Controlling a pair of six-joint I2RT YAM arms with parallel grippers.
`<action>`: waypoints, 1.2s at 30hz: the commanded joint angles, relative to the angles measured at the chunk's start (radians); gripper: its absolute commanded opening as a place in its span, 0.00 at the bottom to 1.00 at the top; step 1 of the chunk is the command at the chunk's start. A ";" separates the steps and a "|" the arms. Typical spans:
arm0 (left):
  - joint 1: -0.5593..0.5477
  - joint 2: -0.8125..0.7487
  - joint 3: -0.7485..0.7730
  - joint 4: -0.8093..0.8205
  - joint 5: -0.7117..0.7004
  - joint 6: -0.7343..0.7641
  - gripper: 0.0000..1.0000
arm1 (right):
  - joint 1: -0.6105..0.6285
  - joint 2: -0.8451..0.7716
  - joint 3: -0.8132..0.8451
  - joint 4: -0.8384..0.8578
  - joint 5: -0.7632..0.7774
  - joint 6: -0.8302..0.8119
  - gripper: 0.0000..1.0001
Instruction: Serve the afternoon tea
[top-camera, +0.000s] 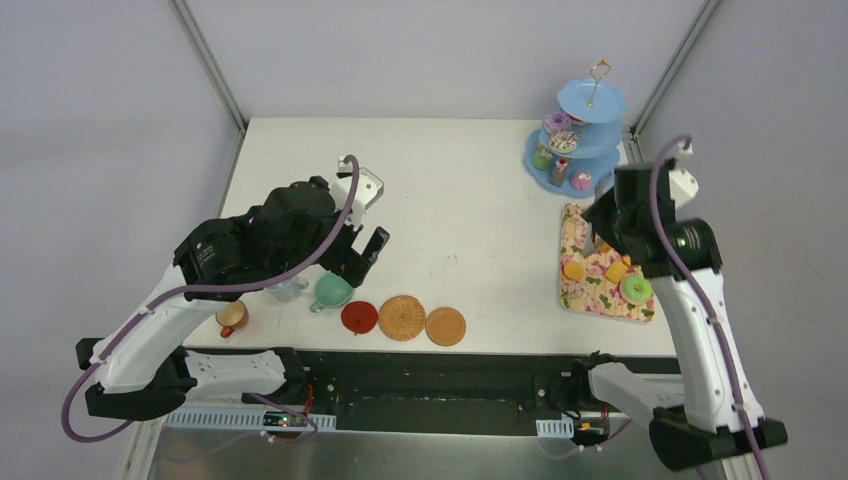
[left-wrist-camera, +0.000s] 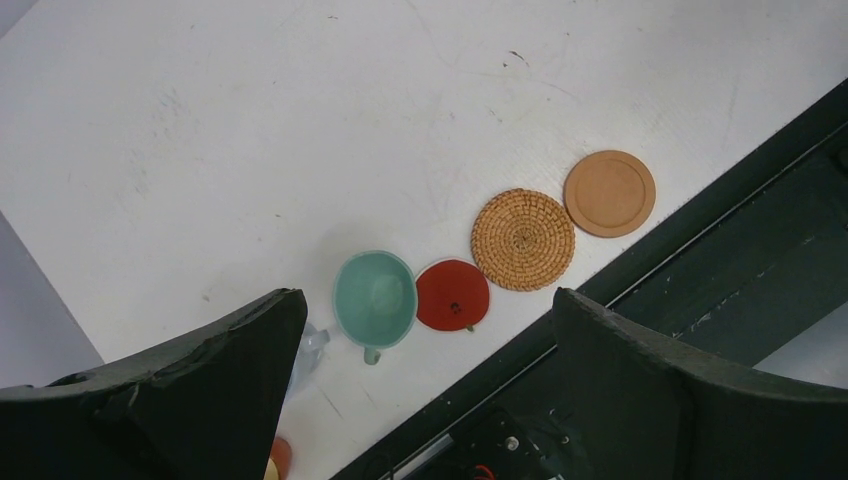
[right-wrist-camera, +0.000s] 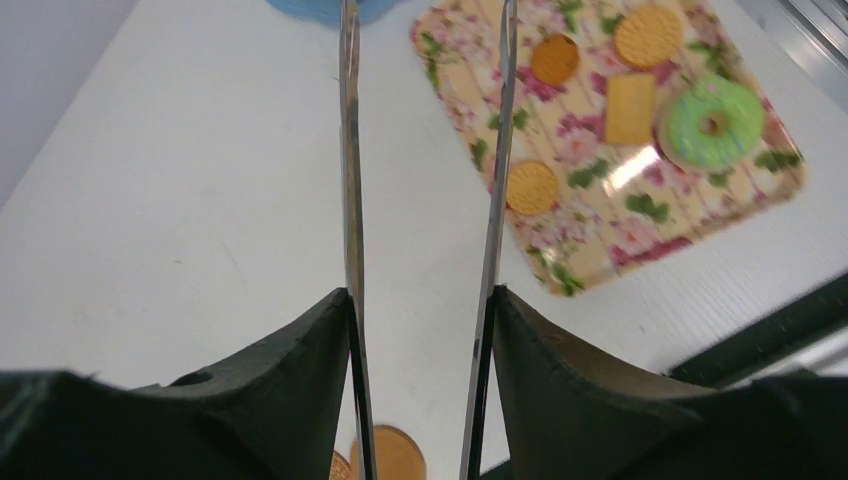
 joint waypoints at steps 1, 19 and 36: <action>-0.020 -0.028 -0.026 0.032 0.029 0.008 1.00 | -0.018 -0.157 -0.218 -0.121 0.103 0.151 0.54; -0.056 -0.028 -0.022 0.016 0.018 0.003 1.00 | -0.109 -0.256 -0.562 -0.099 0.114 0.304 0.55; -0.069 0.018 -0.011 0.021 0.022 0.009 1.00 | -0.180 -0.191 -0.581 -0.067 0.112 0.331 0.60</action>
